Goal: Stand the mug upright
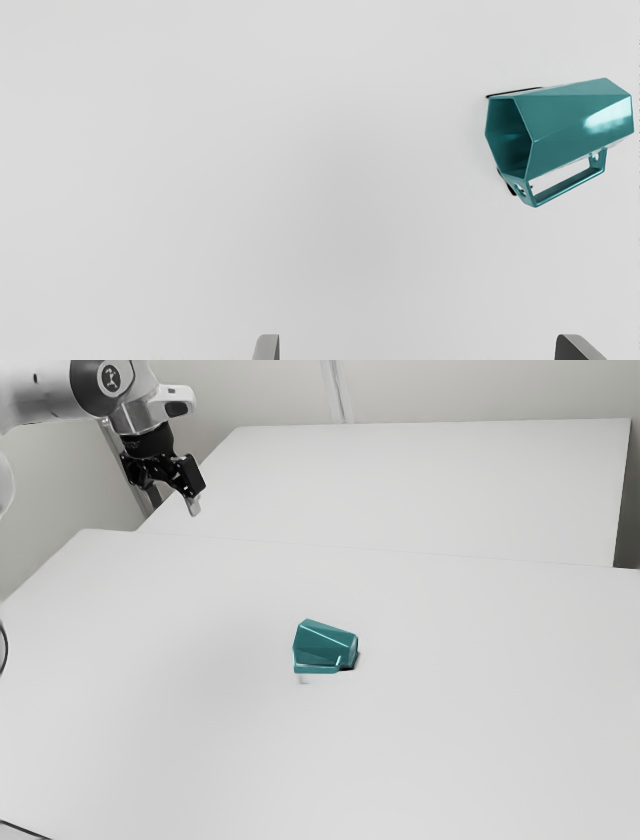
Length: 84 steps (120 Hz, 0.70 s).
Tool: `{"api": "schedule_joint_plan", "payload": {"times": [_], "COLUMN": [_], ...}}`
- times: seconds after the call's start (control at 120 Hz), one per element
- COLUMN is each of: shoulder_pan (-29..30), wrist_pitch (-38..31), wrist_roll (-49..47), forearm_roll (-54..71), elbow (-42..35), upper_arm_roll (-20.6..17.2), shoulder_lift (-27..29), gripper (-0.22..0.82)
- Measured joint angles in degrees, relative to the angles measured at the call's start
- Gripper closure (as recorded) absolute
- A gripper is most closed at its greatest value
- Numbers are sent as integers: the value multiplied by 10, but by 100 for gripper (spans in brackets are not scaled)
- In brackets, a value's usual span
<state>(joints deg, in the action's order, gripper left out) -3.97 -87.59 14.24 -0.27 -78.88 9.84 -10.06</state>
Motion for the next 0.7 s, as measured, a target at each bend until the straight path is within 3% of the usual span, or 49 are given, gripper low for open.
{"api": "schedule_joint_plan", "payload": {"times": [0.4,0.7], "shoulder_pan": [-2,33], "wrist_pitch": [2,-50], "wrist_roll": [-3,35], "forearm_roll": [-20,-231], "elbow": [-25,-156], "upper_arm_roll": [0,15], "shoulder_lift": [8,21], "gripper": [0,0]}}
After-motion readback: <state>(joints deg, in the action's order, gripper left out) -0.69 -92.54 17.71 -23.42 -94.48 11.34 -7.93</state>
